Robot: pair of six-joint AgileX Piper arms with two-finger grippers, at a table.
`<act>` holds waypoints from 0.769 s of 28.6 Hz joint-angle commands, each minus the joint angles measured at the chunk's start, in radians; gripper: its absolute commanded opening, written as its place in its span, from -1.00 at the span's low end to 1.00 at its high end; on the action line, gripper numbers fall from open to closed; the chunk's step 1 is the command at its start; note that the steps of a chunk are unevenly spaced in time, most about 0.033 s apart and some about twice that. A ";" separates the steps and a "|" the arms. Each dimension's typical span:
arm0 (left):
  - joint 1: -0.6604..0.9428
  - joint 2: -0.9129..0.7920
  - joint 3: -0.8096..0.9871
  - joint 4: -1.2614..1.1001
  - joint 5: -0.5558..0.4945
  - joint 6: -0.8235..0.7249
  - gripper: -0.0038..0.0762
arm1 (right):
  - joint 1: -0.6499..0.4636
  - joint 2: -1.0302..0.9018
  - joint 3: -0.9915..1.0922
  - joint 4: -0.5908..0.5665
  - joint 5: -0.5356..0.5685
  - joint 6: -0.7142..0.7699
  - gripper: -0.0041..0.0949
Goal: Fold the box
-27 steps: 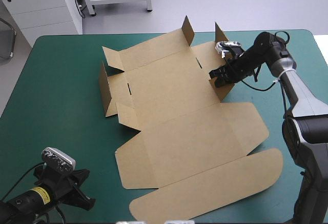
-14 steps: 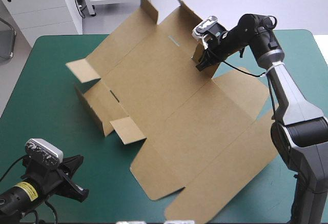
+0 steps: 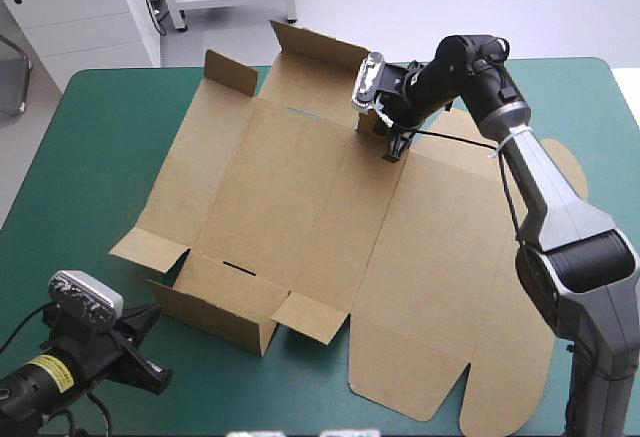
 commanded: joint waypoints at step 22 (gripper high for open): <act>-0.006 0.008 -0.036 0.000 -0.125 -0.007 -0.92 | 0.202 -0.001 -0.034 -0.019 -0.113 -0.237 -0.88</act>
